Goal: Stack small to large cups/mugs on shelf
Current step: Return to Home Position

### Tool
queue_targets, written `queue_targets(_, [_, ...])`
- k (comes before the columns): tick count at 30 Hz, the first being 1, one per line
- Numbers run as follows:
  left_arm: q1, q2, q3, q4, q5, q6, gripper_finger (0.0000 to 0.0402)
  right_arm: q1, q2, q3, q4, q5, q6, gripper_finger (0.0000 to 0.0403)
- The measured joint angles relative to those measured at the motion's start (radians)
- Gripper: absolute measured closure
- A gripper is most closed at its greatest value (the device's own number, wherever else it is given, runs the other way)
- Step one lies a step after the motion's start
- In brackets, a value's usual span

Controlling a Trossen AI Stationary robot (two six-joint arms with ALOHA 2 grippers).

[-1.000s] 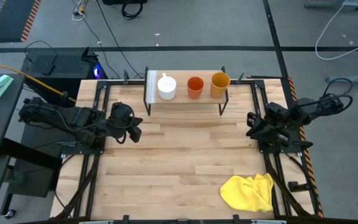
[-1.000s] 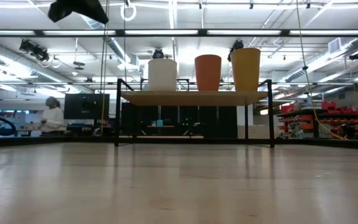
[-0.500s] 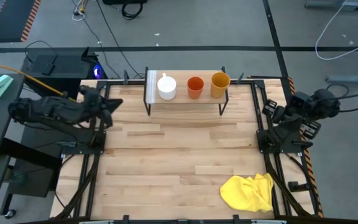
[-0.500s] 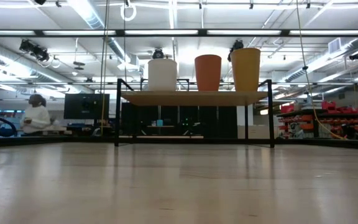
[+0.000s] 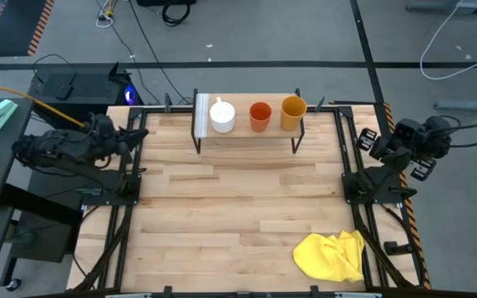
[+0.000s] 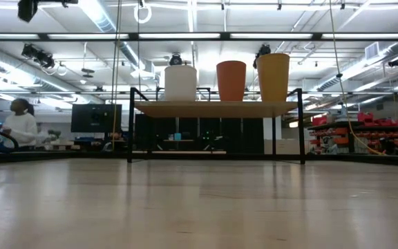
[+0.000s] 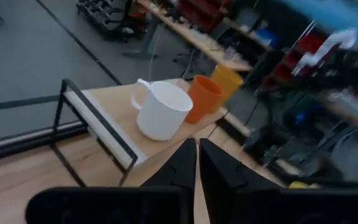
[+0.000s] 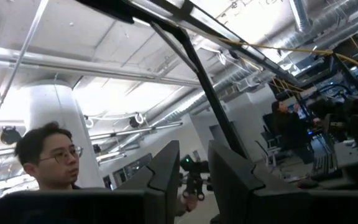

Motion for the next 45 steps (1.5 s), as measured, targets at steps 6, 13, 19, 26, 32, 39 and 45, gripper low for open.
queue_targets(6, [-0.001, -0.151, -0.186, 0.257, 0.071, 0.104, 0.0368, 0.0, -0.005, -0.076, 0.099, 0.007, 0.007, 0.031])
queue_targets(13, [-0.001, -0.28, -0.294, 0.33, 0.109, 0.112, 0.0377, 0.0, -0.005, -0.252, 0.413, -0.039, 0.018, 0.031])
queue_targets(19, [-0.001, -0.321, -0.346, 0.374, 0.118, 0.131, 0.0374, 0.0, -0.005, -0.323, 0.507, -0.041, 0.039, 0.031])
queue_targets(26, [-0.001, -0.325, -0.399, 0.381, 0.14, 0.096, 0.0366, 0.0, -0.005, -0.422, 0.68, -0.048, 0.051, 0.031])
queue_targets(32, [-0.001, -0.374, -0.404, 0.414, 0.146, 0.132, 0.0375, 0.0, -0.005, -0.498, 0.814, -0.069, 0.061, 0.031])
queue_targets(39, [-0.002, -0.409, -0.389, 0.469, 0.168, 0.209, 0.0375, 0.0, -0.005, -0.543, 0.895, -0.084, 0.062, 0.031])
queue_targets(45, [-0.002, -0.417, -0.405, 0.441, 0.169, 0.194, 0.0366, -0.001, -0.005, -0.544, 0.921, -0.101, 0.053, 0.031])
